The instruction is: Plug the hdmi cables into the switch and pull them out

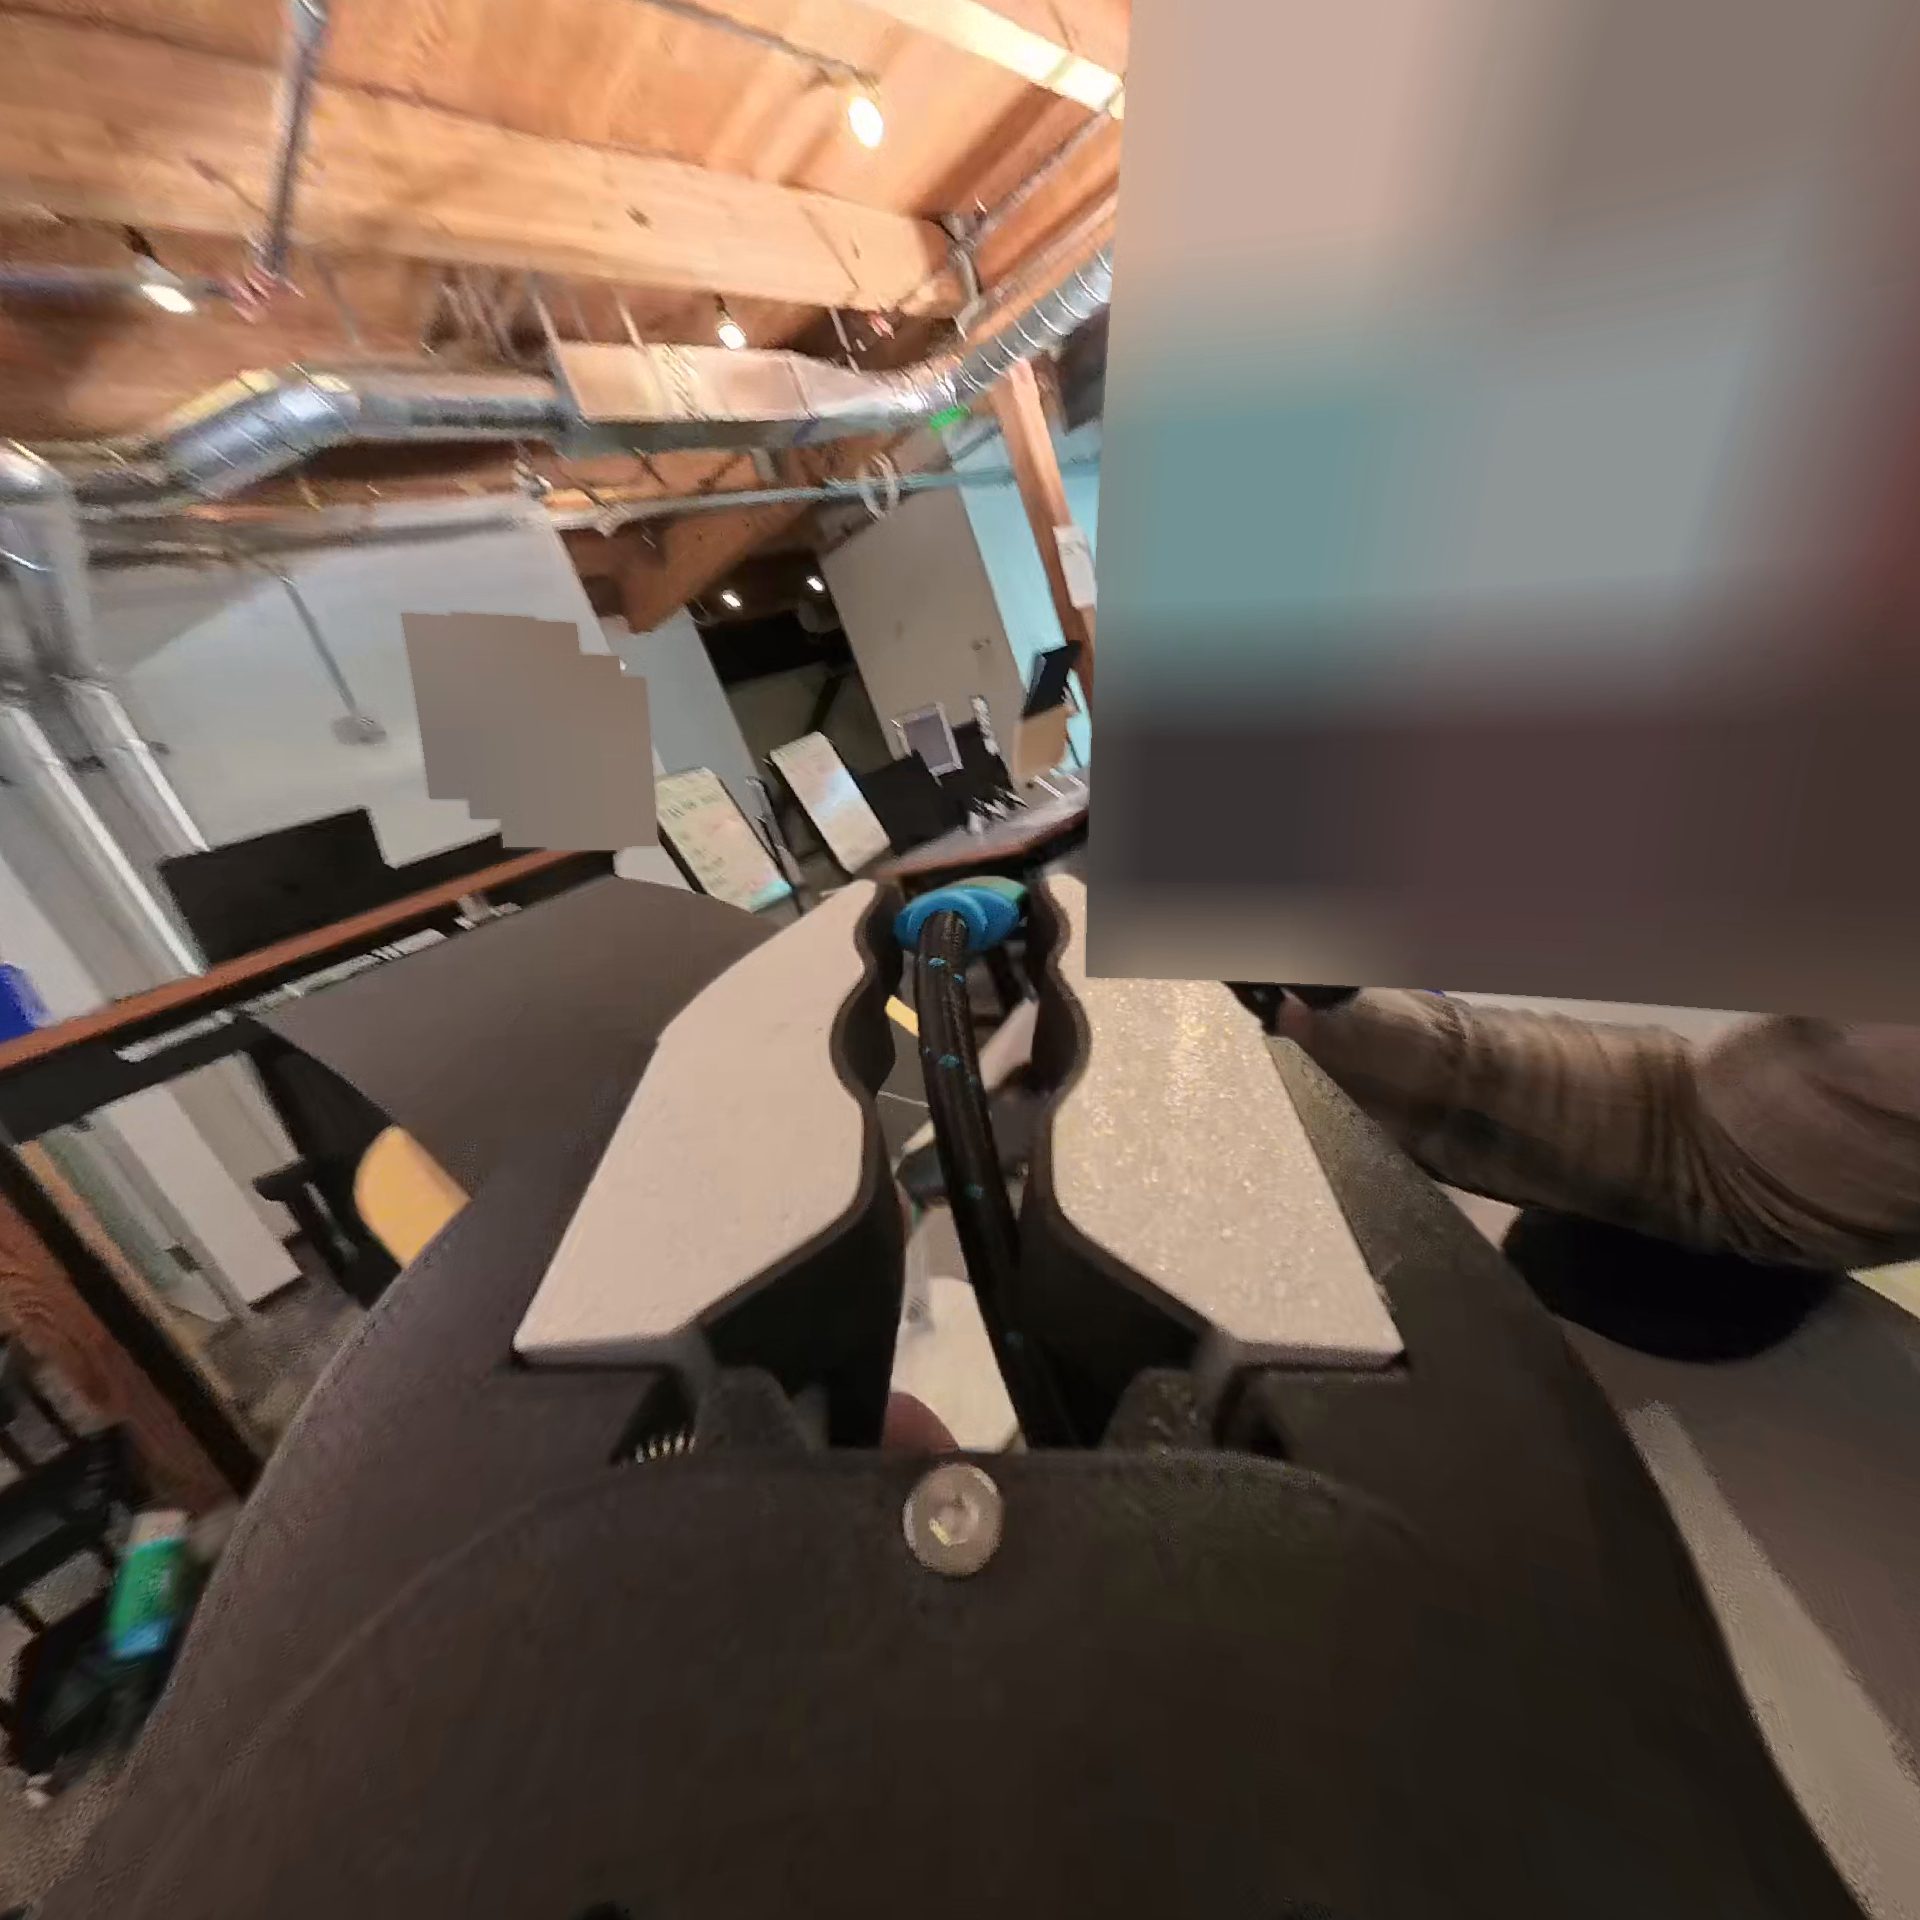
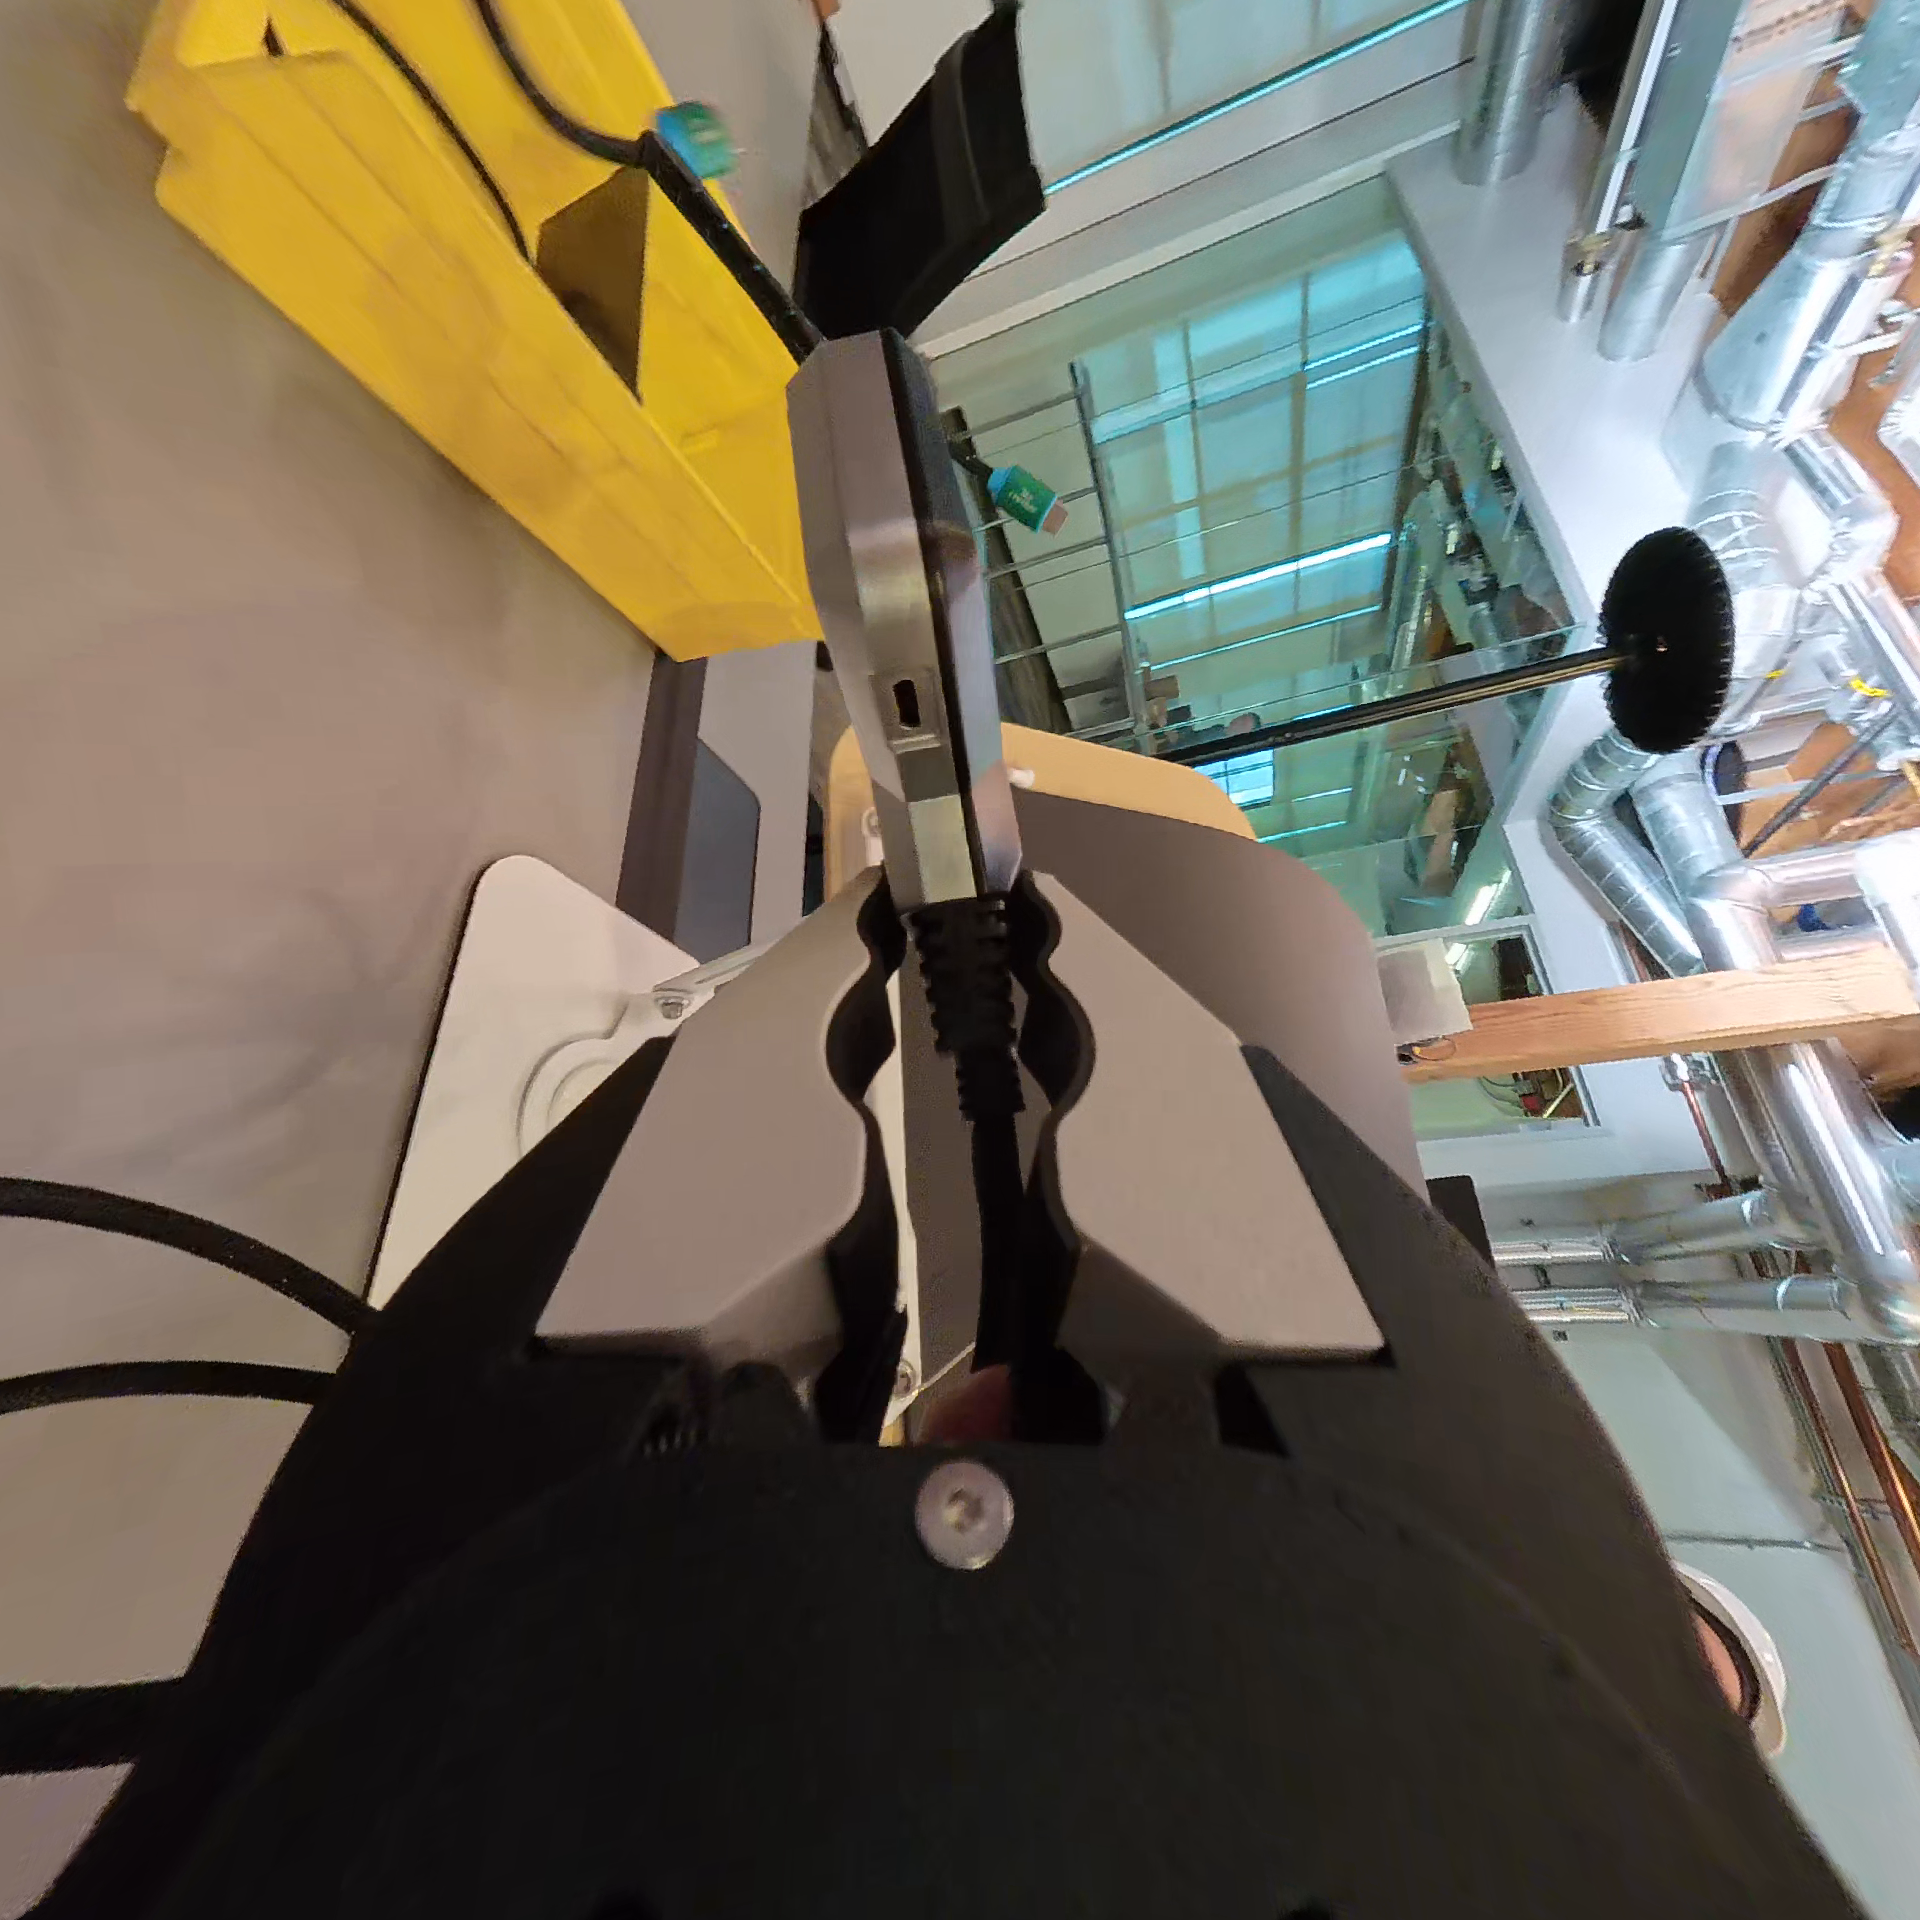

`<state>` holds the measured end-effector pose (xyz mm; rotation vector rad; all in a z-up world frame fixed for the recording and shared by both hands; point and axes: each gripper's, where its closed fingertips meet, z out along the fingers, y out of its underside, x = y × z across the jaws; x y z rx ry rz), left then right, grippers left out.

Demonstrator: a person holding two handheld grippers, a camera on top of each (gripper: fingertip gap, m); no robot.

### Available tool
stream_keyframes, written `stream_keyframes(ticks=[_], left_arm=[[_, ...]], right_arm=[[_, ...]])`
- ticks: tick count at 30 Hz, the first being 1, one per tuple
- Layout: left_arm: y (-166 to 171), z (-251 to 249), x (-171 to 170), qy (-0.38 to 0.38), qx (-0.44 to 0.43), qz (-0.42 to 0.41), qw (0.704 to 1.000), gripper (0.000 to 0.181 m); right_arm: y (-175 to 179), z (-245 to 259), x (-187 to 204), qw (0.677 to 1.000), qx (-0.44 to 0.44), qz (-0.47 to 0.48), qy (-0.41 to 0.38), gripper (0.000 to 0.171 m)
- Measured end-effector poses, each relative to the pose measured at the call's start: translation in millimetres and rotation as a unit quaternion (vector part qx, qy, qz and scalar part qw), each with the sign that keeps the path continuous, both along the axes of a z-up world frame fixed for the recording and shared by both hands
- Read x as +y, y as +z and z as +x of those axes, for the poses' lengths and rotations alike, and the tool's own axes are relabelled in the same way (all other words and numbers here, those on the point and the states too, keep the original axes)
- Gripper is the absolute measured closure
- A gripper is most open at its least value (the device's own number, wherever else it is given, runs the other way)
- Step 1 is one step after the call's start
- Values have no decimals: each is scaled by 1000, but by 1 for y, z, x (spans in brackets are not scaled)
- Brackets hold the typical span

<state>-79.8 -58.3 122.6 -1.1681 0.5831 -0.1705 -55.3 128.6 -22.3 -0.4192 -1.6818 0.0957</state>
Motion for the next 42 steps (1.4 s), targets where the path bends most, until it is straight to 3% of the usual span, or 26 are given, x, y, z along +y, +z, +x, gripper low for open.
stream_keyframes(ticks=[14, 26, 42], left_arm=[[-69, 47, 72, -72, -38, -117, 990, 158], [-68, 46, 82, -104, -139, -100, 980, 158], [-69, 45, 84, -108, -154, -96, 977, 158]], right_arm=[[51, 21, -13, 993, 110, -7, 31, 154], [60, 22, -26, 990, 133, 5, 45, 154], [61, 18, -32, 990, 135, -7, 47, 154]])
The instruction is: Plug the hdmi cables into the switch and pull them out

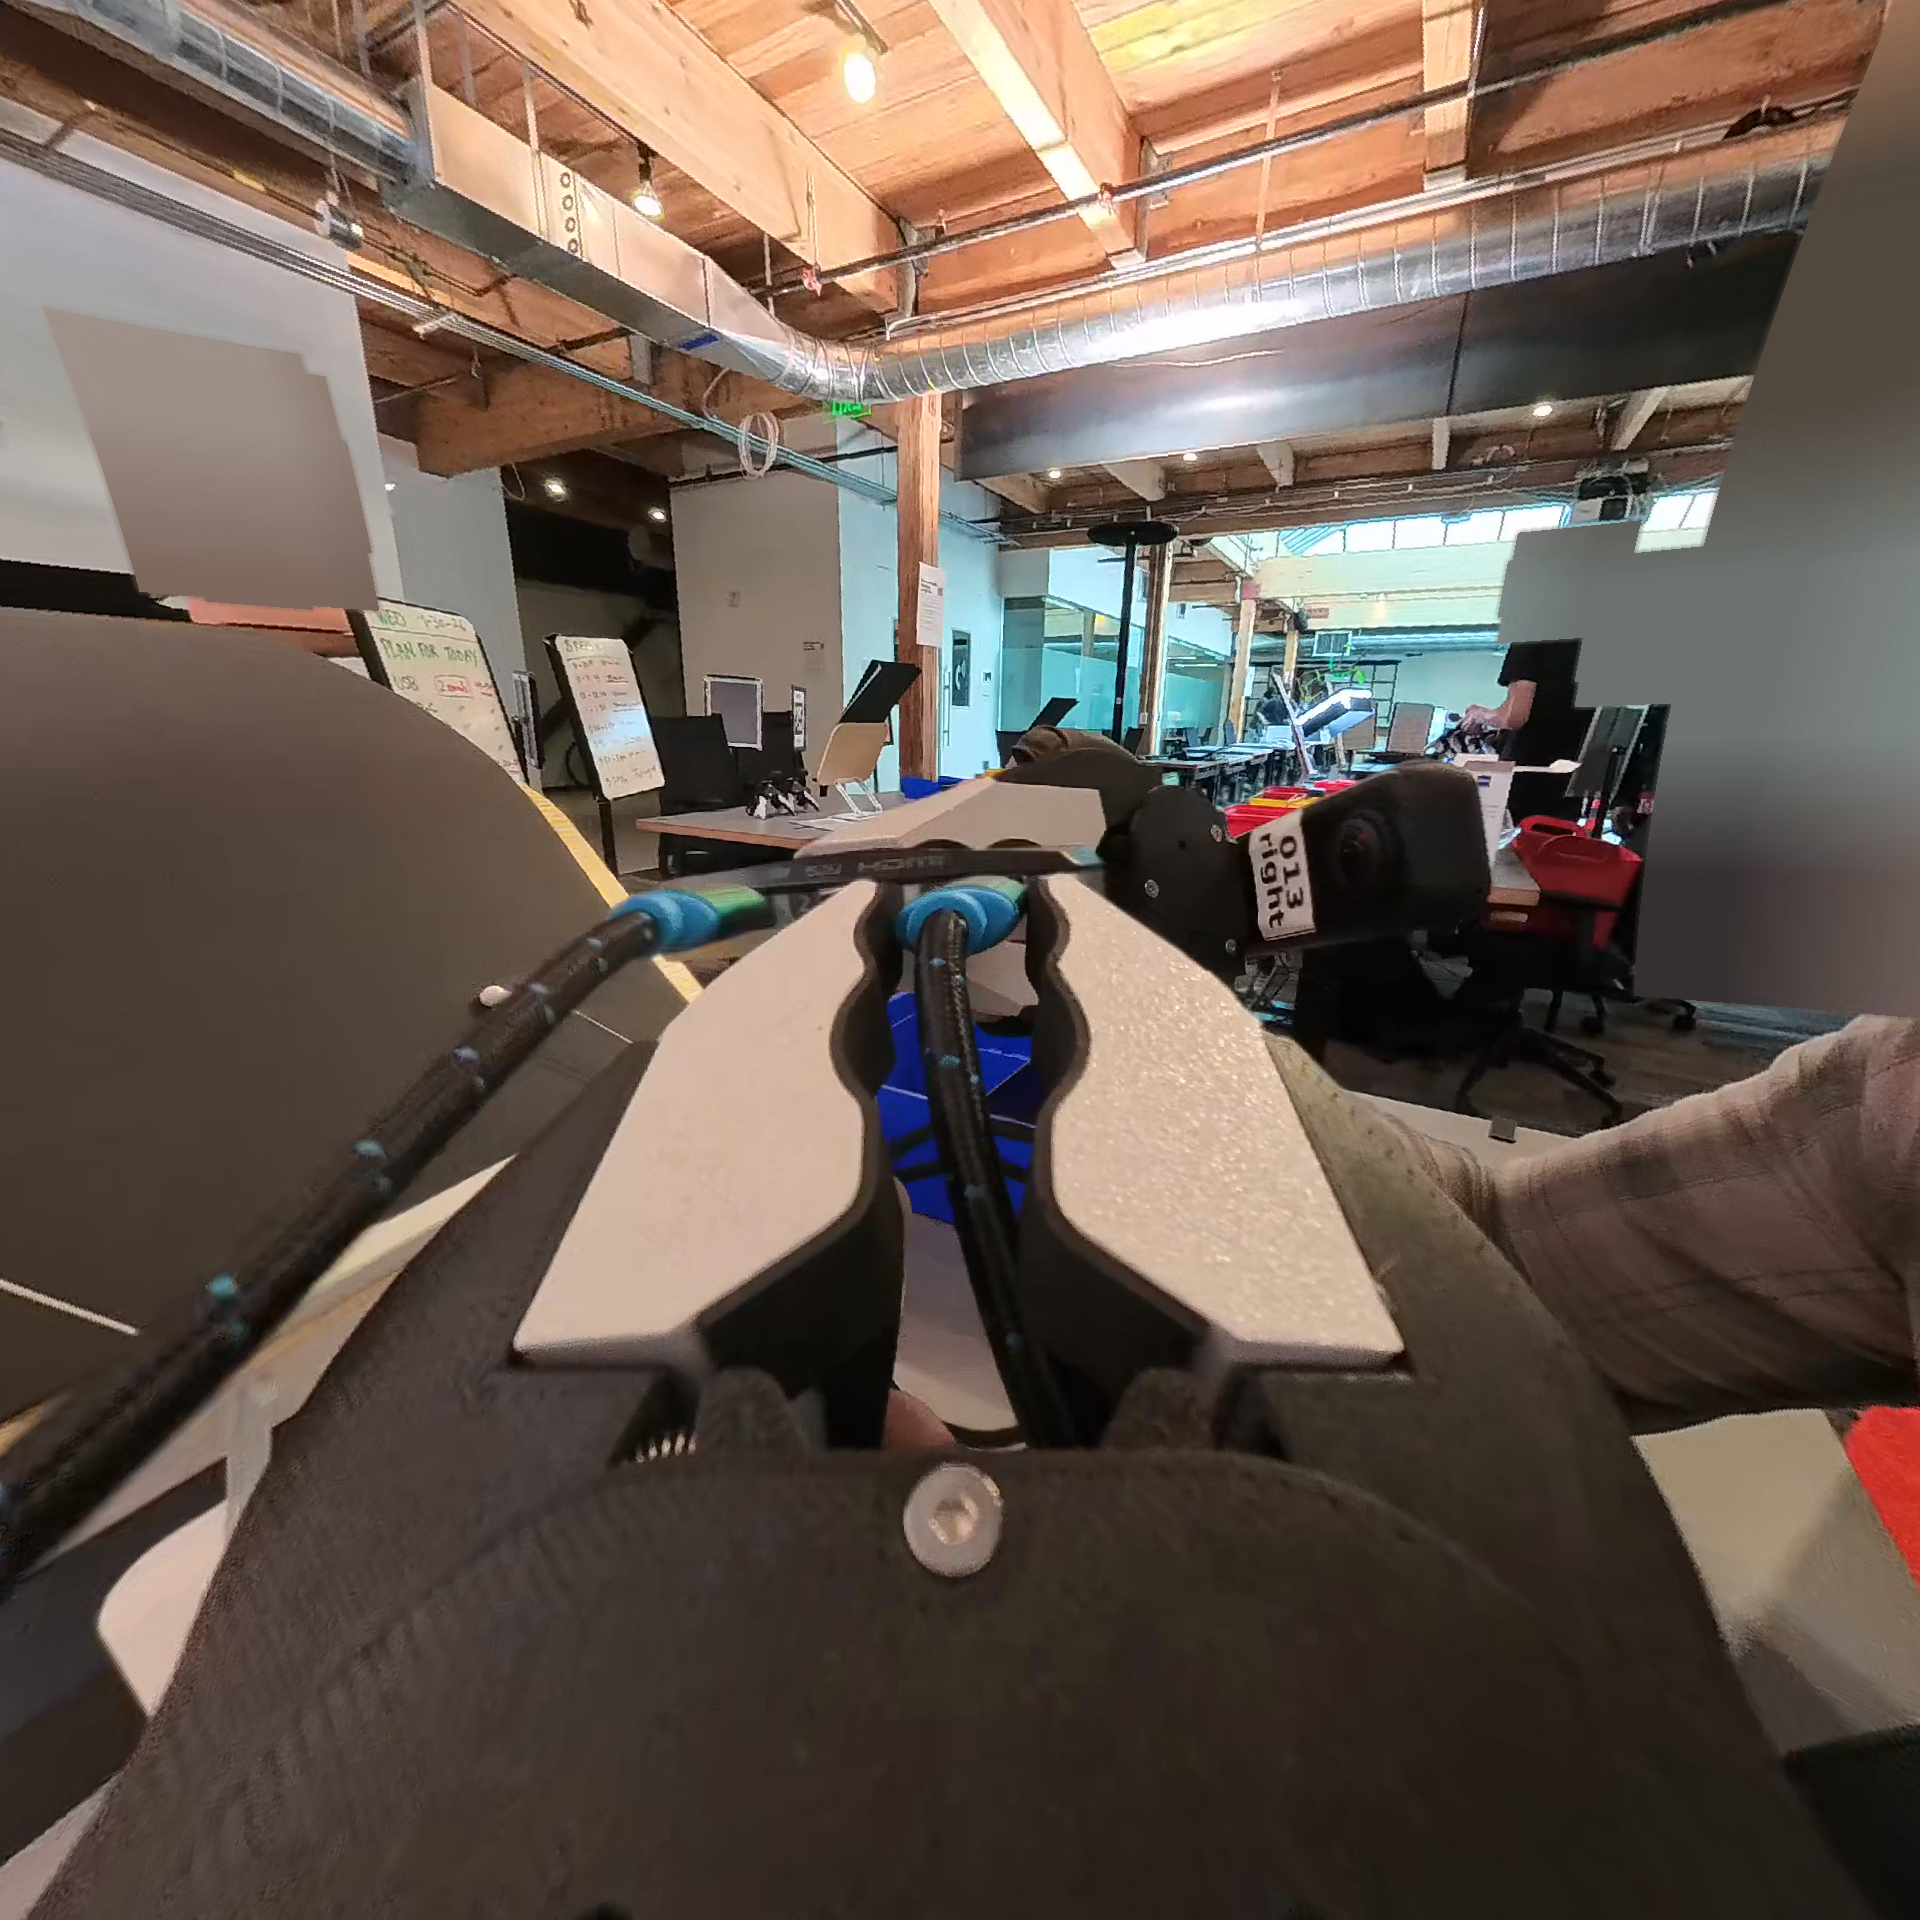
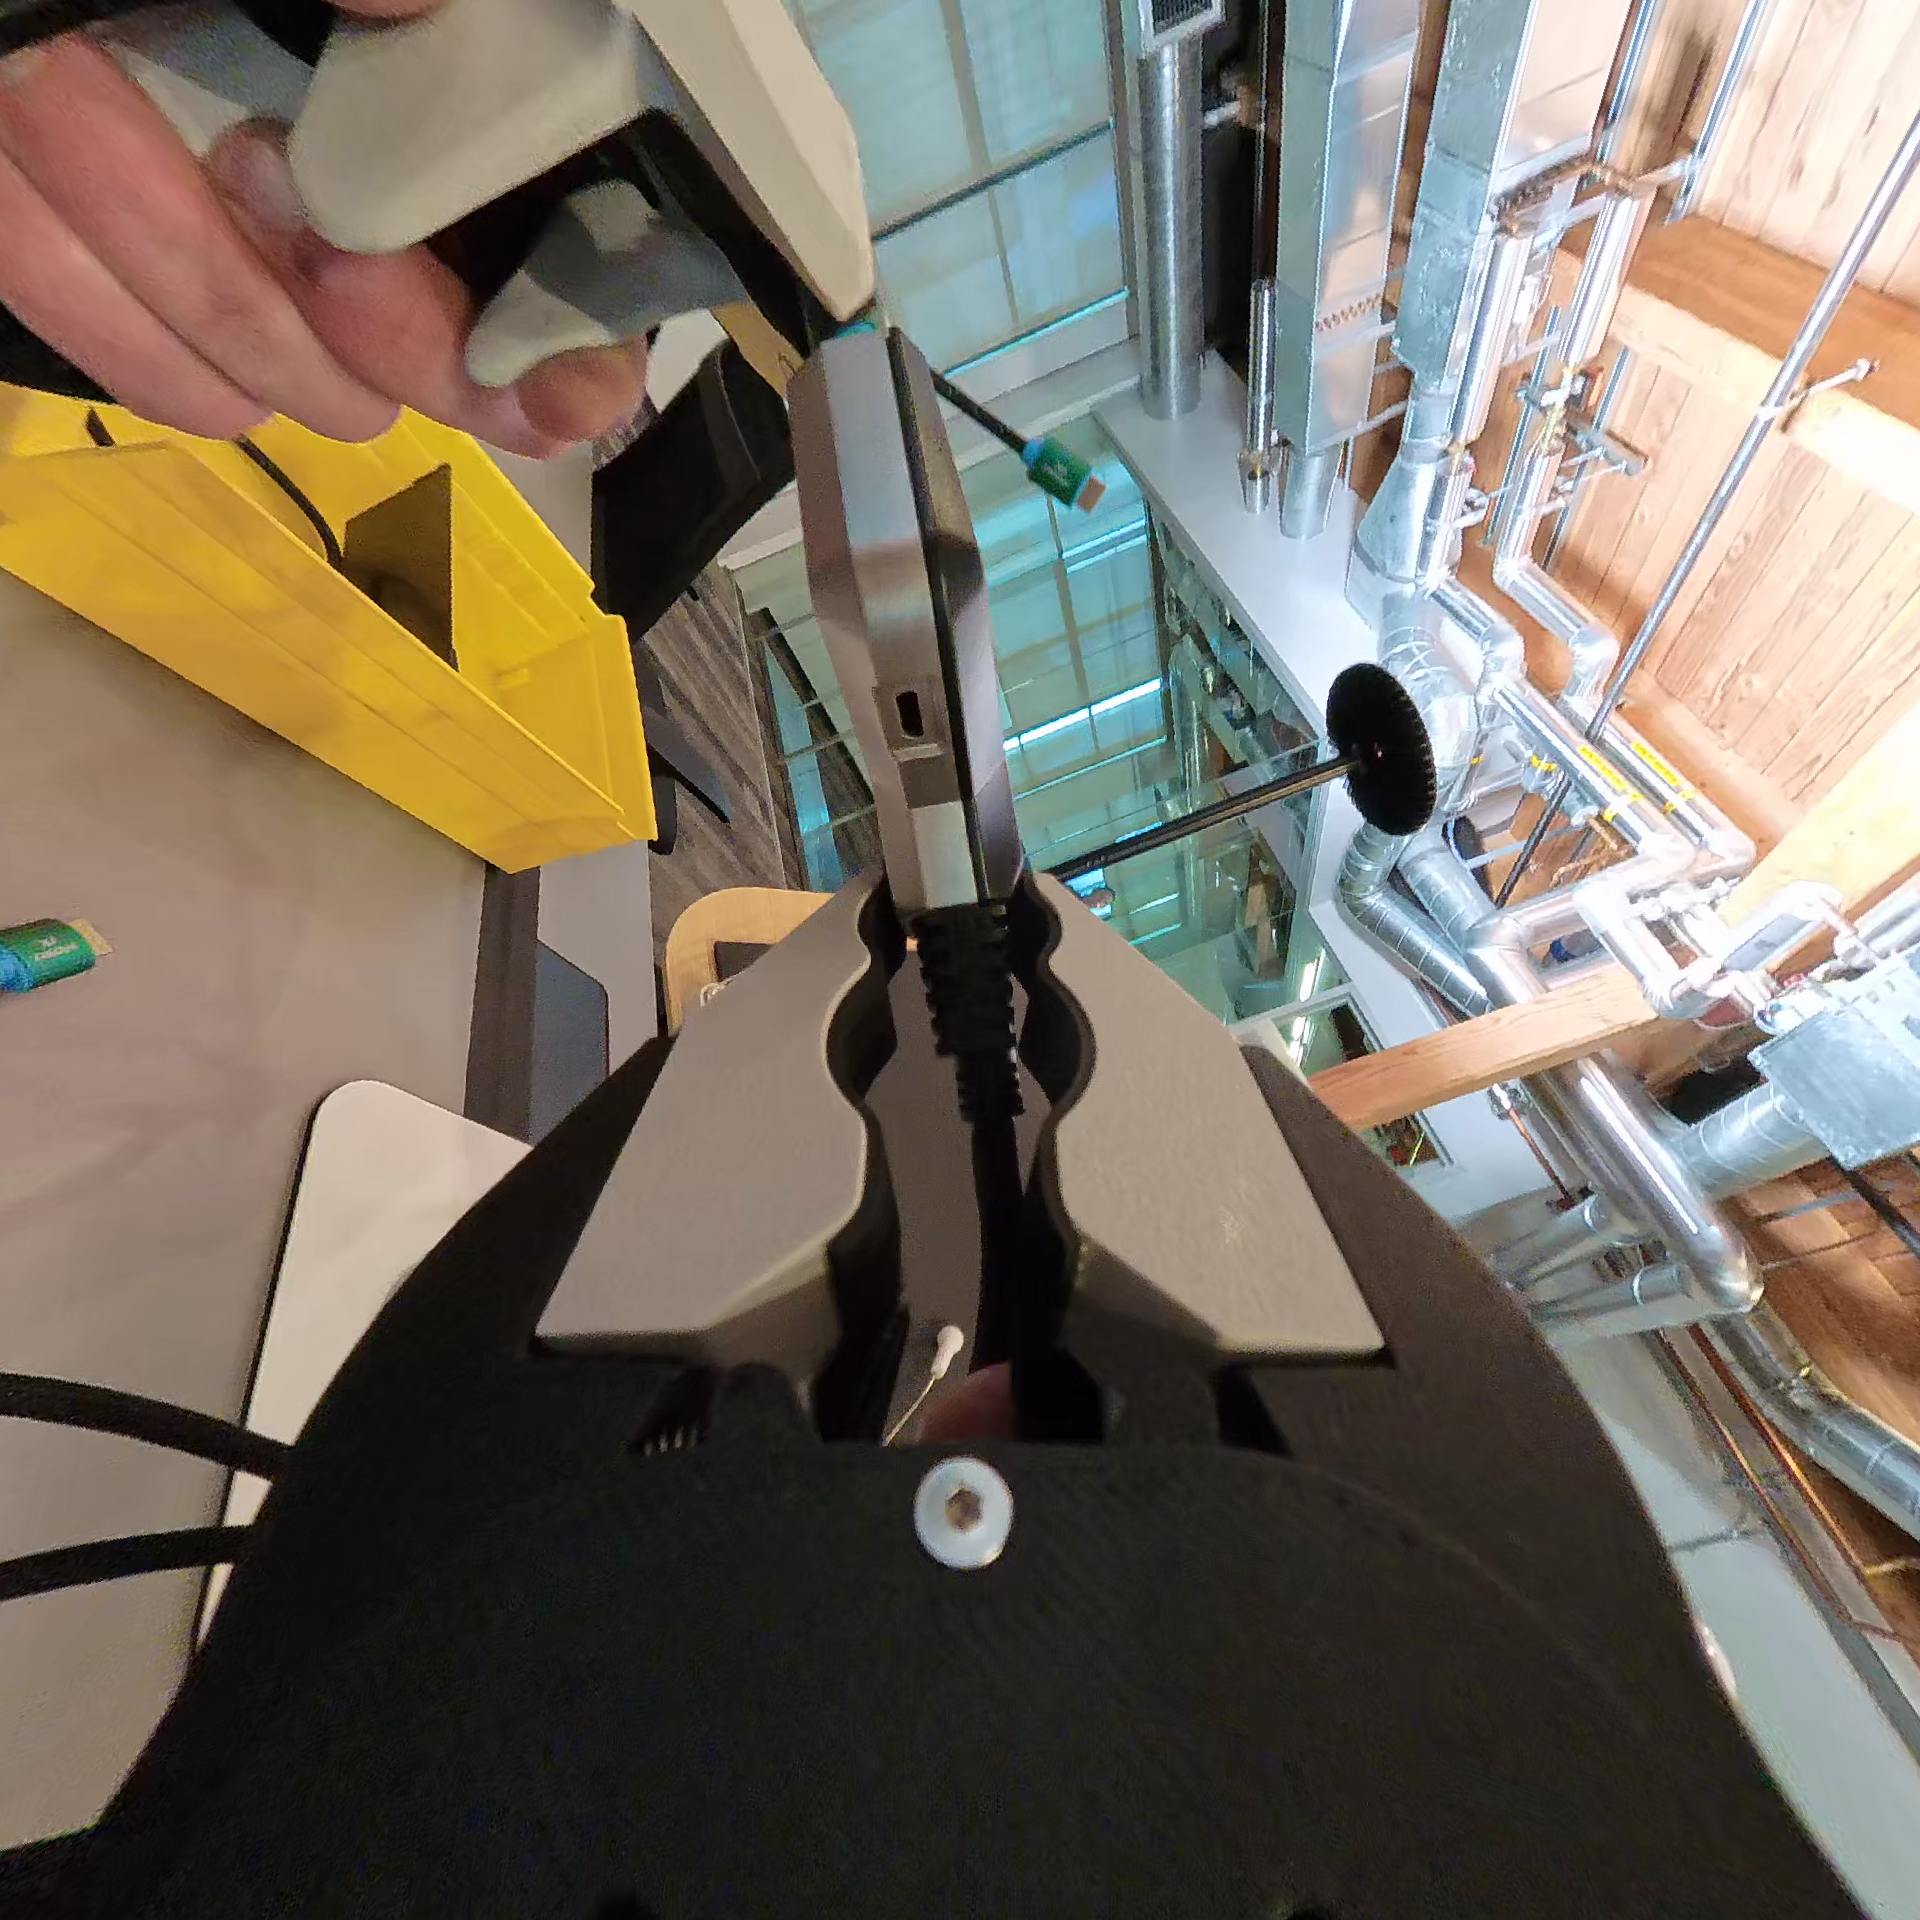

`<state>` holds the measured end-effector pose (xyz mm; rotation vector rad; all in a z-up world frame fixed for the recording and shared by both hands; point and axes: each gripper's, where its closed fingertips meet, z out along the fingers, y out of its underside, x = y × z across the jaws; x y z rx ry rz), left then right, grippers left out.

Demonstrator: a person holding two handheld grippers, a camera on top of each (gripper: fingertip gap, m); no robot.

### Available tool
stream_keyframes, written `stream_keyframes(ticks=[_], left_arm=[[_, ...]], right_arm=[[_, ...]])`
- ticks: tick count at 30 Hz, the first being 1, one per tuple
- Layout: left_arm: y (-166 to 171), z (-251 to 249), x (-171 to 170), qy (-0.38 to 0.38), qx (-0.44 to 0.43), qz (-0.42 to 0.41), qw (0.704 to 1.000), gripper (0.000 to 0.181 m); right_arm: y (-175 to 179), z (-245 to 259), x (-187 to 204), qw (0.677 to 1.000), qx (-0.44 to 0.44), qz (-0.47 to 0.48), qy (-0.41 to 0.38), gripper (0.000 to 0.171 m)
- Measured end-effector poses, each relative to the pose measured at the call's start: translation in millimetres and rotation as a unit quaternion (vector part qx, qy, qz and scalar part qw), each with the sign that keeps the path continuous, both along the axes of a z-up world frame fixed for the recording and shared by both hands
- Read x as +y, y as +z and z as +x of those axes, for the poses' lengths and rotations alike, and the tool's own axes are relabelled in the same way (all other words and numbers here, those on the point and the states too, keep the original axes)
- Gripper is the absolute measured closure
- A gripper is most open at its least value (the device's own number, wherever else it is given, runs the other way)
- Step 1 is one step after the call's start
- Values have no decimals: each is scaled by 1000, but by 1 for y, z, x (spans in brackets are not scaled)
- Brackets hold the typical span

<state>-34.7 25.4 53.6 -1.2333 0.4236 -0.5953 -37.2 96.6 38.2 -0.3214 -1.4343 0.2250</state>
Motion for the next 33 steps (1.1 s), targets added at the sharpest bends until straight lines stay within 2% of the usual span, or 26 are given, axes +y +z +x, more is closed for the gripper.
stream_keyframes(ticks=[13, 19, 33], left_arm=[[0, -1, 1, 25, 9, 16, 1000, 158], [0, 1, -1, 4, -11, 13, 1000, 158], [-4, 1, 1, 41, 39, 24, 998, 158]], right_arm=[[-2, -1, 1, 1000, -8, -3, -3, 154], [-4, -4, -1, 1000, -10, -4, -3, 154], [-7, -6, 2, 999, -32, 8, -34, 154]])
